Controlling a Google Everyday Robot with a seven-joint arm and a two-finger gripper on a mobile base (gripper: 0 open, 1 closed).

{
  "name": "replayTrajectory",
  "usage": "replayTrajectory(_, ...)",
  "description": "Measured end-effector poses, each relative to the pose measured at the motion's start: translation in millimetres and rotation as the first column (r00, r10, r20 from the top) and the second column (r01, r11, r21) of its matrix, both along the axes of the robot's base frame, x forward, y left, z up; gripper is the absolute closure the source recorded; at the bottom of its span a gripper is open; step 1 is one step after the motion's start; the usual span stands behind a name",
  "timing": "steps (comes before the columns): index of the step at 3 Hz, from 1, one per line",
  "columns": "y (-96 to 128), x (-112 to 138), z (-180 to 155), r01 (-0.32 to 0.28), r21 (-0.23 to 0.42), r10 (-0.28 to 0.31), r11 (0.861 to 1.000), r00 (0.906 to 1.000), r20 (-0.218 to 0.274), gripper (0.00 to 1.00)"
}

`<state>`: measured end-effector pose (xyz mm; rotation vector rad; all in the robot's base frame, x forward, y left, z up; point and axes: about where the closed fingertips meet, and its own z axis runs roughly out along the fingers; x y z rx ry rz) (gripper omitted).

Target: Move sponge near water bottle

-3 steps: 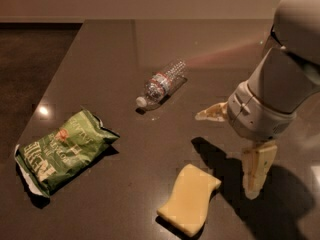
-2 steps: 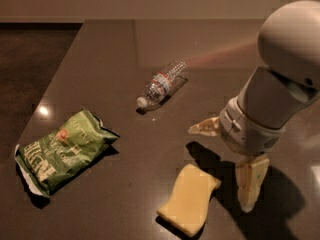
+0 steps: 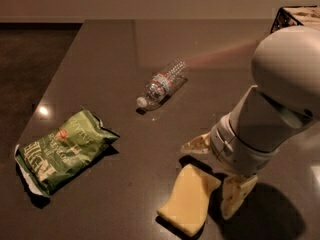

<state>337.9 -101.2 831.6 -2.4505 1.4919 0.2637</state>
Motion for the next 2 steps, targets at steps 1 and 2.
replayTrajectory(1,7.9,-0.2,0.0,-0.005,0.002,0.005,1.000,0.9998,0.020,0.43)
replayTrajectory(2,7.9,-0.2,2.5,-0.005,0.002,0.005,1.000,0.9998,0.019,0.65)
